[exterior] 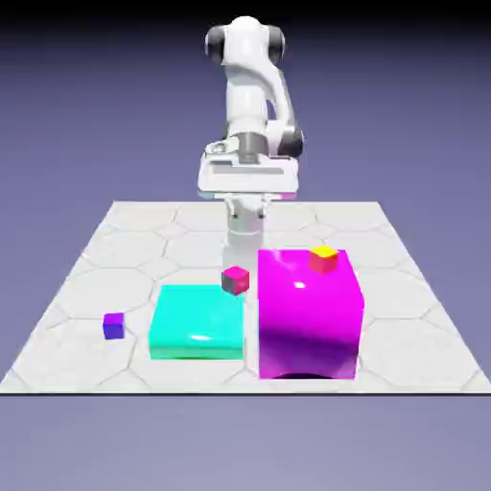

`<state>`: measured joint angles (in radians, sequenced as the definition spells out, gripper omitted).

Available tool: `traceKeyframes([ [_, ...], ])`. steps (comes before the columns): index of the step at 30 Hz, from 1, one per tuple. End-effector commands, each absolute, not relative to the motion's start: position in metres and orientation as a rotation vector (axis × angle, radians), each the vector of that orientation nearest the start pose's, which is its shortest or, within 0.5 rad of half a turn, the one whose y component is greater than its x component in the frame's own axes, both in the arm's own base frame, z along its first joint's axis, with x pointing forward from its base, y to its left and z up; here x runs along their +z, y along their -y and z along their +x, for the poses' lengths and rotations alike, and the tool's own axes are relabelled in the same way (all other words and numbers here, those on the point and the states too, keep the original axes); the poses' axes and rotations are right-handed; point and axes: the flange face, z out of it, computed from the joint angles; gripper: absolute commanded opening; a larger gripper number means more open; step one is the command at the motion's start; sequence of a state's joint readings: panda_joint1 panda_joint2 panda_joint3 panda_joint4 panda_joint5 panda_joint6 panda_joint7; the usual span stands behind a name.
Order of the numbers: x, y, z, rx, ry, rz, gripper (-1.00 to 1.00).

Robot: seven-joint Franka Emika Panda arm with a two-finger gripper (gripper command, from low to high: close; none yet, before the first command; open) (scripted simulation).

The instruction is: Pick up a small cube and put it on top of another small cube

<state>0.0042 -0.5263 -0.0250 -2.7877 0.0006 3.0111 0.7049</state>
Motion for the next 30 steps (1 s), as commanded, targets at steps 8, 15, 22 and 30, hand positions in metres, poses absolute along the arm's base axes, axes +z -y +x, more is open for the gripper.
traceKeyframes([
  [8, 0.369, 0.106, 0.438, -0.64, -1.039, -2.792, 0.0],
  [15, 0.29, 0.201, 0.437, -0.254, -1.066, -2.961, 0.0],
  [22, 0.214, 0.295, 0.4, 0.183, -1.054, -3.05, 0.0],
  [30, 0.129, 0.331, 0.367, 0.36, -1.039, -3.06, 0.0],
])
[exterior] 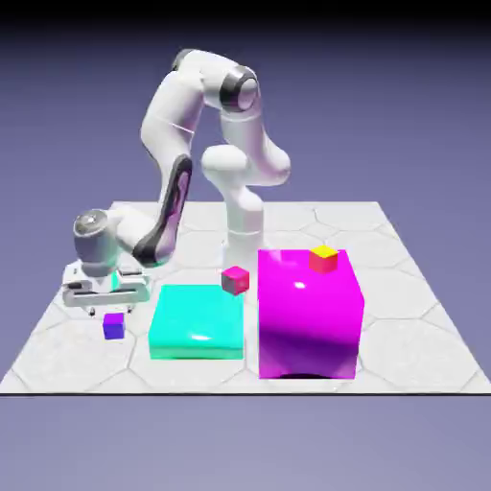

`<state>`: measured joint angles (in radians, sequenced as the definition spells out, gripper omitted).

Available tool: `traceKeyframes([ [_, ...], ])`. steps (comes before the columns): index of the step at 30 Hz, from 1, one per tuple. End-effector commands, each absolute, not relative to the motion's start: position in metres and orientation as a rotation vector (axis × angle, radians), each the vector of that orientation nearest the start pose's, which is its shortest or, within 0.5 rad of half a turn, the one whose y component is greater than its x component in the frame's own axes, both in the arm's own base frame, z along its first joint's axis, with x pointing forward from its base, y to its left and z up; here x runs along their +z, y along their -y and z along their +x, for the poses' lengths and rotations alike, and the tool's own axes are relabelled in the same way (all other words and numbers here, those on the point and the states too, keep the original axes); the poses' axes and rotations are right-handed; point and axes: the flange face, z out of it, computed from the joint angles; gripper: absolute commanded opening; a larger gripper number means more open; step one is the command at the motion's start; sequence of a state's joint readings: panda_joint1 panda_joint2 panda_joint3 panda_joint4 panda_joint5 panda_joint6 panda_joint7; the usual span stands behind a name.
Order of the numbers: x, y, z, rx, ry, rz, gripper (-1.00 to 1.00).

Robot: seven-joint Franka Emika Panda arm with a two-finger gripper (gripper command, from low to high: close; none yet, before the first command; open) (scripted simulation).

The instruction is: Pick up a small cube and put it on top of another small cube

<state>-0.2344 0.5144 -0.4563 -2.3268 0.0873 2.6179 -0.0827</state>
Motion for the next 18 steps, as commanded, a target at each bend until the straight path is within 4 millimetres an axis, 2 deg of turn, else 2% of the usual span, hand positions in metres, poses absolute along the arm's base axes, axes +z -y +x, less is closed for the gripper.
traceKeyframes([
  [1, 0.12, 0.331, 0.365, 0.36, -1.039, -3.059, 0.0],
  [2, 0.12, 0.331, 0.365, 0.36, -1.039, -3.059, -1.0],
  [3, 0.12, 0.331, 0.365, 0.36, -1.039, -3.059, -1.0],
  [7, 0.181, 0.33, 0.376, 0.36, -1.039, -3.06, -1.0],
  [8, 0.191, 0.323, 0.378, 0.358, -1.041, -3.05, -1.0],
  [13, 0.222, 0.256, 0.385, 0.351, -1.05, -2.97, -1.0],
  [18, 0.254, 0.19, 0.38, 0.36, -1.047, -2.927, -1.0],
])
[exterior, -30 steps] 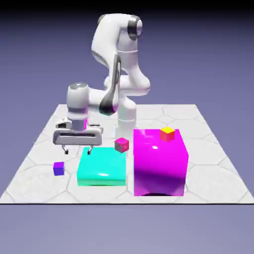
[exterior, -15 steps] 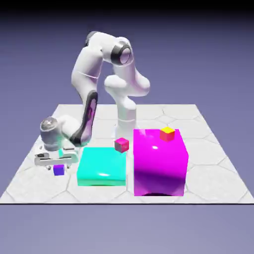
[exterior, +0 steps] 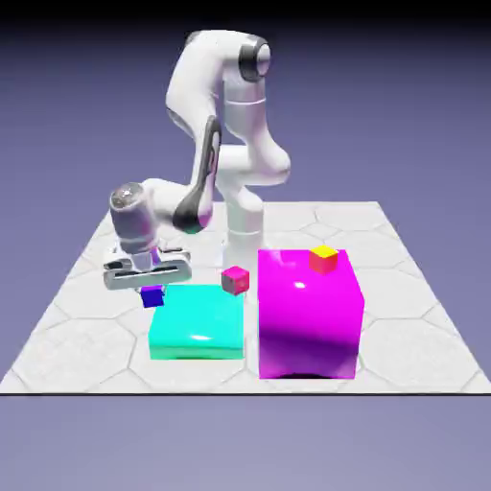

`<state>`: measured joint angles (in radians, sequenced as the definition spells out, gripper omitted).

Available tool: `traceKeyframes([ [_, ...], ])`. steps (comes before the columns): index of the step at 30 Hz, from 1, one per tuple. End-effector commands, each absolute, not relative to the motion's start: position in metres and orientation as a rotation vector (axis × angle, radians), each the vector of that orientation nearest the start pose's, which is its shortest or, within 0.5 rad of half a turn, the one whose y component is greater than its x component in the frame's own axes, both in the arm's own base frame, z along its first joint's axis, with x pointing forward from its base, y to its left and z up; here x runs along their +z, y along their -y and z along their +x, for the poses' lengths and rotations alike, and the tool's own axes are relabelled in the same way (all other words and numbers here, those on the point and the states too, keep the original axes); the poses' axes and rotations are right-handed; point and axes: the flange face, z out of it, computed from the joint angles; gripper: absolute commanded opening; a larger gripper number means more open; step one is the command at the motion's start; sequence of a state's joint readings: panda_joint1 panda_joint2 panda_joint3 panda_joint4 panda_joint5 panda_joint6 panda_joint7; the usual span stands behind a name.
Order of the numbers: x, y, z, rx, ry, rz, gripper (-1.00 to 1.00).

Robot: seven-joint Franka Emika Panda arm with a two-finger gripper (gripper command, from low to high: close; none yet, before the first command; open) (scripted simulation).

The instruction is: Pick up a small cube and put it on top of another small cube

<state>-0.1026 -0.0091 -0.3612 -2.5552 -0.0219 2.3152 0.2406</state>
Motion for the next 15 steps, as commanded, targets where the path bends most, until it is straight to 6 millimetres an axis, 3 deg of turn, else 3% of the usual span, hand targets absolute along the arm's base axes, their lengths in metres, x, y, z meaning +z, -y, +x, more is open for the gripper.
traceKeyframes([
  [1, 0.26, 0.178, 0.377, 0.363, -1.046, -2.923, -1.0],
  [8, 0.296, 0.098, 0.346, 0.383, -1.052, -2.932, -1.0],
  [15, 0.317, 0.038, 0.298, 0.375, -1.104, -2.996, -1.0],
])
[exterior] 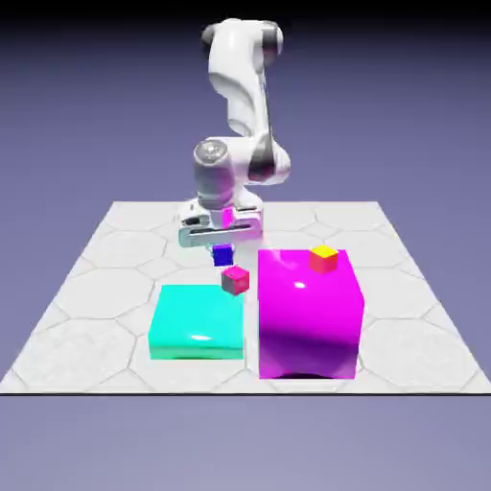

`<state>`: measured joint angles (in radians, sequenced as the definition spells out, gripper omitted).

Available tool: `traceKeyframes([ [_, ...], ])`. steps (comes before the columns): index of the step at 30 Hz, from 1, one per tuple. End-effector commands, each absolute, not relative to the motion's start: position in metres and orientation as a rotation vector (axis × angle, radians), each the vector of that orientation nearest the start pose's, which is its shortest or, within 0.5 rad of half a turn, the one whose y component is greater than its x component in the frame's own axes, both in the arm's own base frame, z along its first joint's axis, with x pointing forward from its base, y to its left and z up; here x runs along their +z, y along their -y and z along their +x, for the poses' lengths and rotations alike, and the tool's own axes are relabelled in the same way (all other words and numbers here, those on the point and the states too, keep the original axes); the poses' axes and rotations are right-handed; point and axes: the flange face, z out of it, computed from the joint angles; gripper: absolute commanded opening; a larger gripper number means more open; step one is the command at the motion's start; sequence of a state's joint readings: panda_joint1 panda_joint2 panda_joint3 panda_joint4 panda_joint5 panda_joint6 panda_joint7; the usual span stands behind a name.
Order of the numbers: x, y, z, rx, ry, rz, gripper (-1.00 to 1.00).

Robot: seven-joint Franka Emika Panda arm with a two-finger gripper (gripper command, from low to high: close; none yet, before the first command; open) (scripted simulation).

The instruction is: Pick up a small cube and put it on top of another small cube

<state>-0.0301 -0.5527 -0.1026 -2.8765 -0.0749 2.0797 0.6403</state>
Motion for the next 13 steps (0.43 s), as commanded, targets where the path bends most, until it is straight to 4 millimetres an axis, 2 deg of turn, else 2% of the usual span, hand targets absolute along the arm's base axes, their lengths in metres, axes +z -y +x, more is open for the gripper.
traceKeyframes([
  [1, 0.318, 0.032, 0.29, 0.37, -1.117, -3.008, -1.0],
  [3, 0.32, 0.026, 0.284, 0.365, -1.13, -3.019, -1.0],
  [9, 0.253, 0.027, 0.272, 0.365, -1.13, -3.019, -1.0],
  [10, 0.251, 0.027, 0.271, 0.365, -1.13, -3.019, -1.0],
  [11, 0.251, 0.027, 0.271, 0.365, -1.13, -3.019, 1.0],
  [12, 0.251, 0.027, 0.271, 0.365, -1.13, -3.019, 1.0],
  [13, 0.262, 0.027, 0.275, 0.365, -1.131, -3.019, 1.0],
])
